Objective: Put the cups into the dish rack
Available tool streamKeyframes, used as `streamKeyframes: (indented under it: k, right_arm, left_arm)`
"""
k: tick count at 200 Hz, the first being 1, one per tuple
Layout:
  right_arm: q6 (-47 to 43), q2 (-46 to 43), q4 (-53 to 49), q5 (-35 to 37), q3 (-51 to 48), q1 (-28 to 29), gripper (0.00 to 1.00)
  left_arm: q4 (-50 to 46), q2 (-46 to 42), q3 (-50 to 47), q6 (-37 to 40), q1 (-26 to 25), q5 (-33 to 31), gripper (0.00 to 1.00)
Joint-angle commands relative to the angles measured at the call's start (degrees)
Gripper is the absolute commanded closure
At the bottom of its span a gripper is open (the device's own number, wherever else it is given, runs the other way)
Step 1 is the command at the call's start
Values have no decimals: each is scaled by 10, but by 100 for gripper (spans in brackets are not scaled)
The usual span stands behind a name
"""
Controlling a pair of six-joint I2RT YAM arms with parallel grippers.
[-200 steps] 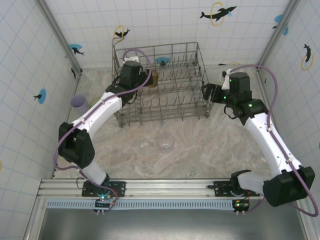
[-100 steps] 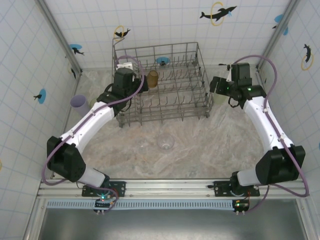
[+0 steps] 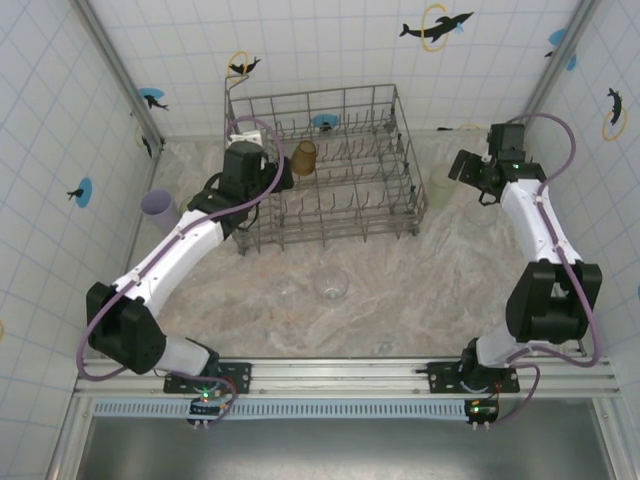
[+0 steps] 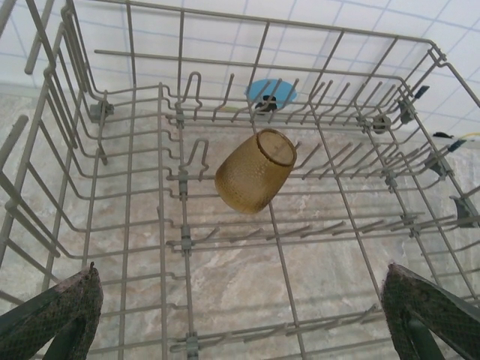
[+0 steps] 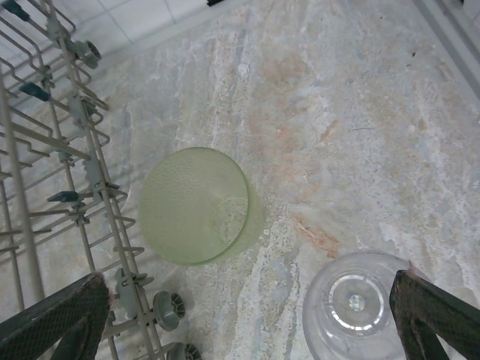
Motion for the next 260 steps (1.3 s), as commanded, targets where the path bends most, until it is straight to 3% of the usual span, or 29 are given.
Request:
streamKeyframes:
  k: [1,76,135,207,260]
  right_arm:
    - [-9,25,-11,-11,26,-2,3]
    - [-18,98,-2,-12,55,-4,18]
    - [-15,162,-9,-13,109,-6,36]
    - [-4,214,-23,-27,146,-7,60]
    - [-6,226,-26,-24,155,-10,85]
  left_arm:
    - [-9,-16,-13,-10,-1,19,3]
    - [-20,-28,-17,-10,-1,11,3]
    - [-24,-32,-26,-12,-1,-4,3]
    - [-25,-35,-31,-16,-1,-3,3]
    - [-25,-34,-31,-16,-1,-7,3]
